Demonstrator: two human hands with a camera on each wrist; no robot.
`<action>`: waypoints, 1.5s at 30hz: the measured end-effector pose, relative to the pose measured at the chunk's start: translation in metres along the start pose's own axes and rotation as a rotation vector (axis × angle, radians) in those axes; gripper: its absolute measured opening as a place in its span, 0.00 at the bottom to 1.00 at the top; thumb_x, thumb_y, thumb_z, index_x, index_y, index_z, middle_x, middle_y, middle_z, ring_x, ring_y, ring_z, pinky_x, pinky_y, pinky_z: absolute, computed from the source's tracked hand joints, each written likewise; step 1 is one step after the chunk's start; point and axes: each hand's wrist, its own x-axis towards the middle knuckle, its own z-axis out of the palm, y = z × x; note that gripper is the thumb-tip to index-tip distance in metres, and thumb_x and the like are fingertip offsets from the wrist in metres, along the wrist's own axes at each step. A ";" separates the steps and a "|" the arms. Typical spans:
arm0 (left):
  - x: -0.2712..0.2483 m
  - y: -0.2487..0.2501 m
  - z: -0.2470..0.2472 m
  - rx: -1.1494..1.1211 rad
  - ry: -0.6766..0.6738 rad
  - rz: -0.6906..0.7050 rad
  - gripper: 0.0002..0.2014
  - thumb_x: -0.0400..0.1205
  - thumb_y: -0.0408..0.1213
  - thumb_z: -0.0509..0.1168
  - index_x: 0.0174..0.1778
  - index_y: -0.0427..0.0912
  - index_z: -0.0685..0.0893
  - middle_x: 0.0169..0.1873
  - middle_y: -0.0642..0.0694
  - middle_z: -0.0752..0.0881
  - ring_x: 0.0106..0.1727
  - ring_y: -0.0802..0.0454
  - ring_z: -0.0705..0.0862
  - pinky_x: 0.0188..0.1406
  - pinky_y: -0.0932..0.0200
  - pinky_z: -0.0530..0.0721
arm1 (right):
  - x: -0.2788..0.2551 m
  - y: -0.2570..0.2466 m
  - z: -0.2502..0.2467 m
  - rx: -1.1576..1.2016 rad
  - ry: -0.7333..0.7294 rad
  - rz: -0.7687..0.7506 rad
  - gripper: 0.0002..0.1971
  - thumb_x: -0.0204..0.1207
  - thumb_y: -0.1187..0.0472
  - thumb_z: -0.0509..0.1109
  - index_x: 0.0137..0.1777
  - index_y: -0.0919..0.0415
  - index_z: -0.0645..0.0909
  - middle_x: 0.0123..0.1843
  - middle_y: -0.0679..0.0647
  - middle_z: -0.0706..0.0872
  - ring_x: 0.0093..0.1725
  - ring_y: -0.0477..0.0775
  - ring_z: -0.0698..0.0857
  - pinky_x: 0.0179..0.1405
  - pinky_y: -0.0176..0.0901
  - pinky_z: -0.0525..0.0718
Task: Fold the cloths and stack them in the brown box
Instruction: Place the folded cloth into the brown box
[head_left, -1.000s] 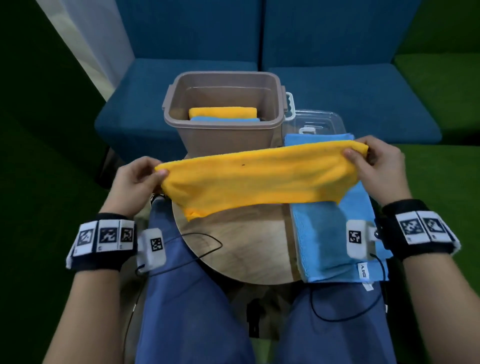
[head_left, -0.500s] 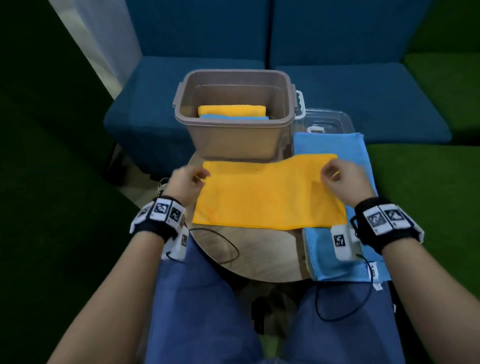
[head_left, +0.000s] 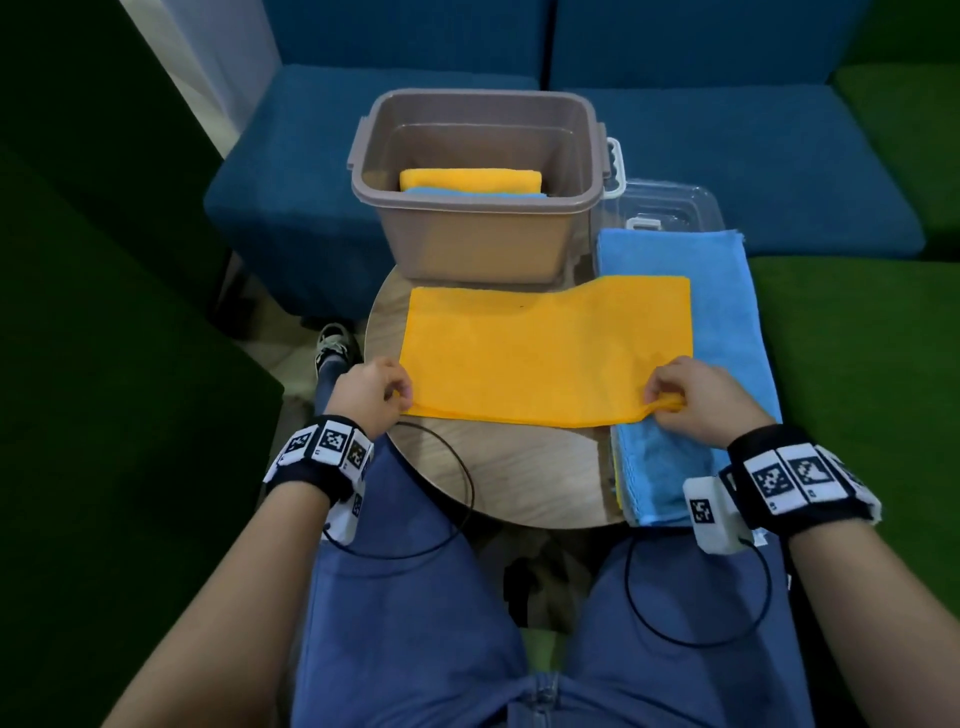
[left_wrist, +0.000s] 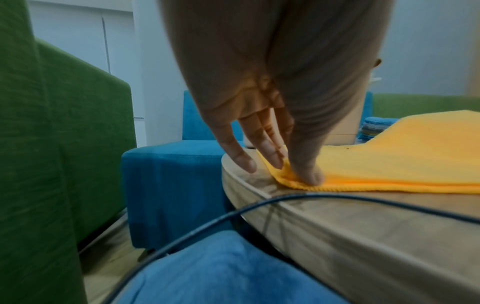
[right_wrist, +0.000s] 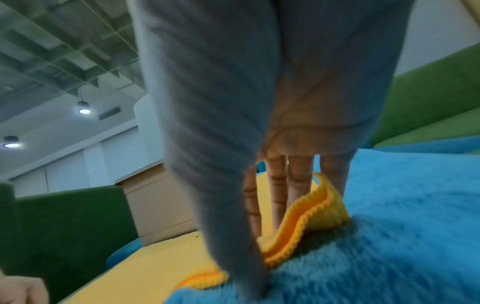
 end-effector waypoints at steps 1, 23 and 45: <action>0.000 0.001 0.000 -0.020 0.024 -0.018 0.05 0.78 0.30 0.69 0.37 0.44 0.85 0.46 0.50 0.85 0.45 0.49 0.82 0.43 0.56 0.77 | 0.000 0.001 -0.002 0.028 0.034 -0.002 0.10 0.70 0.68 0.76 0.40 0.50 0.82 0.49 0.53 0.84 0.54 0.59 0.84 0.52 0.46 0.78; -0.008 0.006 0.005 0.079 0.043 -0.021 0.11 0.73 0.24 0.67 0.32 0.45 0.80 0.57 0.53 0.84 0.56 0.47 0.83 0.46 0.57 0.75 | -0.007 0.009 -0.017 0.007 -0.015 -0.003 0.09 0.75 0.65 0.75 0.36 0.53 0.83 0.54 0.50 0.89 0.54 0.51 0.83 0.51 0.43 0.76; -0.006 0.013 0.005 0.102 0.051 -0.089 0.07 0.76 0.28 0.65 0.36 0.42 0.85 0.59 0.50 0.85 0.56 0.42 0.83 0.54 0.45 0.81 | -0.008 0.005 -0.017 -0.258 -0.090 0.018 0.18 0.71 0.76 0.63 0.31 0.51 0.75 0.52 0.46 0.75 0.45 0.57 0.80 0.44 0.56 0.82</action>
